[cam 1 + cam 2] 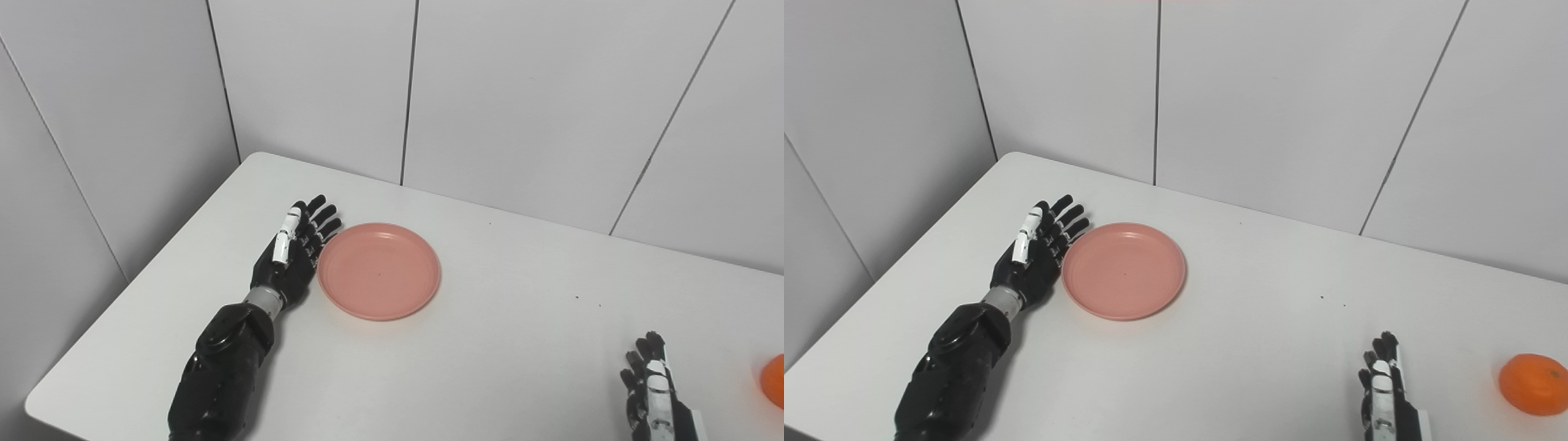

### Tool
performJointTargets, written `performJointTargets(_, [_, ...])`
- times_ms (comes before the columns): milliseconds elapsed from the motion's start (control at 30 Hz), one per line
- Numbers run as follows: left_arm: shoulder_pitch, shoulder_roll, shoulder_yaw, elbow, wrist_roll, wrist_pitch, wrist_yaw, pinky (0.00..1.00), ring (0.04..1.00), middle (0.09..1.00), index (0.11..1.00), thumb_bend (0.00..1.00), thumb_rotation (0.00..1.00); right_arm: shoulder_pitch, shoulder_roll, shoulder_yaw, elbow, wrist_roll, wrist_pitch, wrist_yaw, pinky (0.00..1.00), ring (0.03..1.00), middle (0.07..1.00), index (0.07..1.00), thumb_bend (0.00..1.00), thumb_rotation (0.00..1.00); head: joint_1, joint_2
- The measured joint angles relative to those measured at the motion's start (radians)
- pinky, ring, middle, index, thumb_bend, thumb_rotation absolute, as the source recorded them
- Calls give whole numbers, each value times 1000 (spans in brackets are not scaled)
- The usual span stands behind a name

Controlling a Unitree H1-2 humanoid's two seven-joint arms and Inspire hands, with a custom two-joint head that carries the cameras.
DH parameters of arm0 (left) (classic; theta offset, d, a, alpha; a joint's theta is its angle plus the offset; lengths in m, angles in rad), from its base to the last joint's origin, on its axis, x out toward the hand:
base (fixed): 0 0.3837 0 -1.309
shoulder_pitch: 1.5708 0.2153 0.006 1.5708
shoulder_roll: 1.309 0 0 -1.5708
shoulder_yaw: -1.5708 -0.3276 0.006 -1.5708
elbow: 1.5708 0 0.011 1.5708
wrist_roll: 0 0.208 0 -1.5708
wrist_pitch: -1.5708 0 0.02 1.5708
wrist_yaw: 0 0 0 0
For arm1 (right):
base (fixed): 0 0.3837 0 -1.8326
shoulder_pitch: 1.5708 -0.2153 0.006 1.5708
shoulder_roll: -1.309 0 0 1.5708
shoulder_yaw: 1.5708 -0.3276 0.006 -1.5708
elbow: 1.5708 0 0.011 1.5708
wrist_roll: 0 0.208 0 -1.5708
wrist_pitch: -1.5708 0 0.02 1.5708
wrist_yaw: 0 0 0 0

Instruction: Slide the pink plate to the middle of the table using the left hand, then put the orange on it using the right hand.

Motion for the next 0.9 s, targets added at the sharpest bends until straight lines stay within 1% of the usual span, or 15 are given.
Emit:
performJointTargets(133, [0,-16,-11,-12,19,4,17,917,911,918,900,334,1000,0,0,1,0,-3,0,0,1000,998,1000,1000,168,1000,-11,3])
performJointTargets(233, [-1,-33,-21,-17,24,4,18,919,915,924,914,330,1000,0,1,1,3,-3,-1,0,1000,999,1000,1000,164,1000,-15,5])
performJointTargets(300, [-1,-37,-30,-17,24,4,12,931,925,934,929,328,1000,0,3,1,4,-3,-1,0,1000,998,1000,1000,162,1000,-20,5])
performJointTargets(567, [-2,-47,-53,-17,25,4,-7,947,937,944,941,337,1000,0,15,10,4,-12,-1,-3,1000,994,1000,1000,188,1000,-41,12])
performJointTargets(900, [-3,-92,-82,-19,26,4,-32,937,932,941,934,349,1000,0,28,14,4,-29,-1,-17,986,985,1000,1000,193,1000,-63,17])
